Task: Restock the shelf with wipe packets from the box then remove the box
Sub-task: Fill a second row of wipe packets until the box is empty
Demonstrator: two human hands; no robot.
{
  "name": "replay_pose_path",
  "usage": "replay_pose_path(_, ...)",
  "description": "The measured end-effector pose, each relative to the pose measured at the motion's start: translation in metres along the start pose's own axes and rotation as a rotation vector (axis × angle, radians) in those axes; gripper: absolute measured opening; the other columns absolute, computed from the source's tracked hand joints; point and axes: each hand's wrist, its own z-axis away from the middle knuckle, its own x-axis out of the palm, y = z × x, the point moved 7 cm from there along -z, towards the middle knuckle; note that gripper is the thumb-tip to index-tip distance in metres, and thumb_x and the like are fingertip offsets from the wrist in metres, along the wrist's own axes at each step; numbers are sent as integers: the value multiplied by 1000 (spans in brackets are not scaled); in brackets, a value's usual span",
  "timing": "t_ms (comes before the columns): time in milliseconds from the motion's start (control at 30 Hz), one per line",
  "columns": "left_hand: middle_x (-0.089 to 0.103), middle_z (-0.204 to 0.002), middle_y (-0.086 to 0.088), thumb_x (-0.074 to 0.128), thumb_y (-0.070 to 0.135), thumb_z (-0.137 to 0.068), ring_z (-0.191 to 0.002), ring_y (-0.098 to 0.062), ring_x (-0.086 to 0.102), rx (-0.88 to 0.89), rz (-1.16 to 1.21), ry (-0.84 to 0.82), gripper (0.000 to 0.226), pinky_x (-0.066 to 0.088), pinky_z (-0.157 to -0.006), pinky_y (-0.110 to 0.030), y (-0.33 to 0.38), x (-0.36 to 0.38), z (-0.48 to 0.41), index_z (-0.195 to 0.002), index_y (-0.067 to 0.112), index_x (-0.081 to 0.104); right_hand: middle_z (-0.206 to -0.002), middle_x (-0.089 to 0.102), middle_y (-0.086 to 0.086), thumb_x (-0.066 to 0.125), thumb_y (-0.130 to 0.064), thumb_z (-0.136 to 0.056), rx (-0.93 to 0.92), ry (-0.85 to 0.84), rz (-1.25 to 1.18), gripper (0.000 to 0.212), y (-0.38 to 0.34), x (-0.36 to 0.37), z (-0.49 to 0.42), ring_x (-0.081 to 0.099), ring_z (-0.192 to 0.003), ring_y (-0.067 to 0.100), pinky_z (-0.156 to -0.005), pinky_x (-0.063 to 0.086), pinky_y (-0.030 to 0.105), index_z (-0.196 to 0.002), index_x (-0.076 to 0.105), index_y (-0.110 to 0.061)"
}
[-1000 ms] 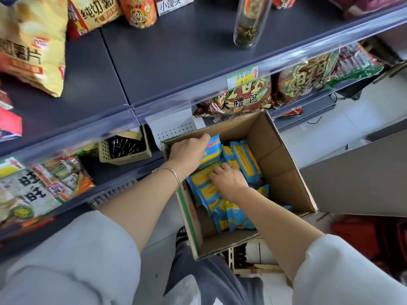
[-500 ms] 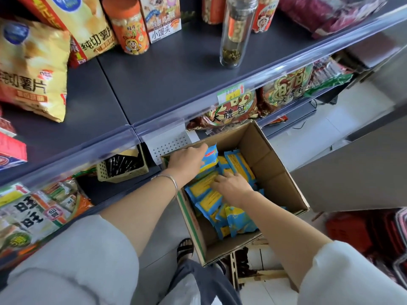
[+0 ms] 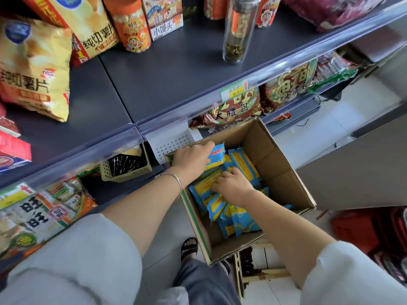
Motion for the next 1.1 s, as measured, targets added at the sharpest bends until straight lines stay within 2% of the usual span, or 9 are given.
replay_pose_path(167,64,-109,-7,44,28,-99,-96,-34,60,-3,-11,41,23,35,-64,-34,0,-32,-6,-119,17,38,-112,58,3,58,-31,-90,70,109,-98,37,27,-32,26,53,-109,27,-85,37,38,-123,50,-18)
replay_pose_path(267,63,-108,-5,43,28,-98,-95,-33,60,-7,-12,76,22,33,-62,-33,0,-47,-11,-117,17,39,-86,63,1,80,-34,-63,188,224,-99,41,51,-49,40,62,-80,25,-60,45,31,-96,62,-17)
replay_pose_path(300,63,-108,-5,43,28,-98,-95,-32,60,-10,-14,79,22,32,-61,-33,-1,-49,-12,-118,17,39,-87,62,1,80,-33,-62,267,241,-125,41,59,-48,44,62,-80,24,-56,45,31,-94,61,-16)
replay_pose_path(400,63,-105,-6,43,28,-99,-92,-32,60,-2,-32,64,21,33,-61,-33,2,-45,-16,-116,17,40,-118,49,5,60,-22,-88,442,137,-248,35,70,-19,46,50,-108,28,-63,44,36,-119,47,-14)
replay_pose_path(533,64,-109,-7,44,29,-98,-95,-34,61,11,-47,18,24,36,-65,-34,10,-29,-17,-119,18,40,-140,29,10,59,-31,-91,344,-185,-385,53,52,31,43,35,-127,37,-91,46,45,-136,38,-13)
replay_pose_path(600,64,-109,-7,44,30,-98,-95,-33,61,23,-53,-3,25,36,-65,-33,15,-21,-17,-120,19,40,-143,28,11,57,-34,-92,347,-214,-474,50,50,42,43,34,-128,39,-98,40,47,-134,41,-12)
replay_pose_path(733,64,-108,-7,44,30,-98,-93,-30,62,47,-72,-29,23,34,-63,-32,25,-12,-17,-118,19,39,-137,36,13,53,-28,-94,522,-56,-609,41,75,47,42,40,-122,37,-98,43,45,-130,42,-12)
replay_pose_path(1000,64,-113,-6,42,28,-98,-96,-30,63,8,-66,-94,27,38,-66,-34,21,11,-19,-124,23,36,-139,39,15,68,-38,-84,598,-264,-701,73,87,76,28,41,-126,36,-101,41,44,-142,30,-15)
replay_pose_path(1100,63,-114,-7,39,21,-97,-95,-31,62,-15,-70,-106,28,38,-65,-34,21,9,-16,-125,22,37,-136,41,14,68,-37,-84,583,-228,-618,65,89,62,28,42,-124,34,-97,42,43,-136,38,-11)
